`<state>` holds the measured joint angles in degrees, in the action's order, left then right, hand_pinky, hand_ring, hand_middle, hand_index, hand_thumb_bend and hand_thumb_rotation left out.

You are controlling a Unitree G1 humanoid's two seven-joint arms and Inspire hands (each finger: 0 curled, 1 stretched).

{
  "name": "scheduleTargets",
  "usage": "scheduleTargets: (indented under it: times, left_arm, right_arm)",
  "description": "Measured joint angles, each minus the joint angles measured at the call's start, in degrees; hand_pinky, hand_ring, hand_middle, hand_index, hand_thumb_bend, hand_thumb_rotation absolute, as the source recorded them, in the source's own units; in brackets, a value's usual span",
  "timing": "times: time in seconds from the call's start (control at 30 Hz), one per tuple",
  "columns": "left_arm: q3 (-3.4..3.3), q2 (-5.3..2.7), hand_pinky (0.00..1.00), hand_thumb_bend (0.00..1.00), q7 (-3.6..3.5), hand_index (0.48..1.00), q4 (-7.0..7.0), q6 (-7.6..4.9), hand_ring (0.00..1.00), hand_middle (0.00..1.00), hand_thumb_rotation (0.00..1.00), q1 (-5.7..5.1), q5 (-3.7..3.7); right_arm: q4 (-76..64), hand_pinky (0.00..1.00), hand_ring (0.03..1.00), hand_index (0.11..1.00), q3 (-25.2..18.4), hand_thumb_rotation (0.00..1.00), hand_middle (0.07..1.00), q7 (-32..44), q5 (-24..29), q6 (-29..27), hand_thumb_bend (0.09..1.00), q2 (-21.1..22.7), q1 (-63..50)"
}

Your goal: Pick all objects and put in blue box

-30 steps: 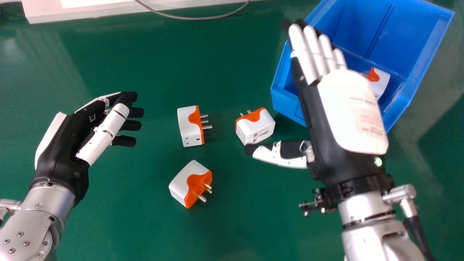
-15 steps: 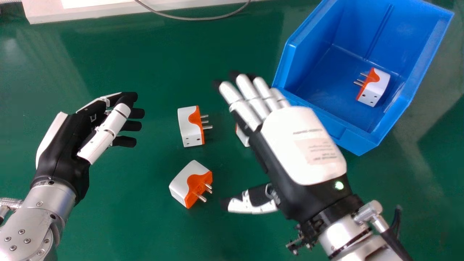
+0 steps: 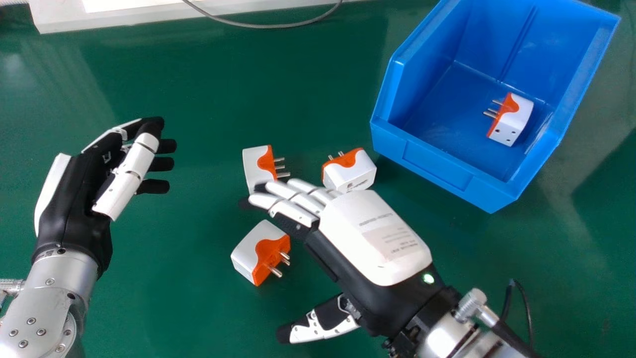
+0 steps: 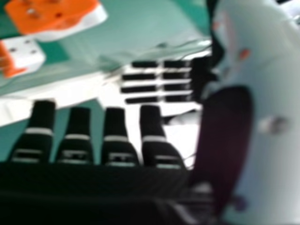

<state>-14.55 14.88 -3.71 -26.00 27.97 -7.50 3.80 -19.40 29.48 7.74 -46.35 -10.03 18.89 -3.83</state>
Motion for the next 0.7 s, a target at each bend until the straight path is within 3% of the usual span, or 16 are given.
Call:
scheduleTargets:
  times: [0.17,0.3,0.7]
  left_arm:
    - [0.03,-0.83,0.64,0.36,1.43,0.774,-0.05,-0.02,0.72,0.73,0.68,0.0,-0.93]
    - [0.2,-1.29,0.64,0.36,1.93,0.774,-0.06,-0.01,0.72,0.73,0.68,0.06,-1.04]
    - [0.34,-1.51,0.64,0.36,1.75,0.772,-0.4,0.15,0.72,0.73,0.67,0.08,-1.44]
  right_arm:
    - [1.55,0.7,0.791,0.745,-0.65,0.0,0.787,3.55,1.15,-1.98,0.702,2.01,4.77]
    - [2.52,0.71,0.792,0.743,-0.62,0.0,0.788,6.56,1.12,-2.68,0.691,2.84,8.09]
    - [10.76,0.73,0.811,0.753,-0.02,0.0,0.805,9.54,1.72,-8.32,0.504,2.88,18.35]
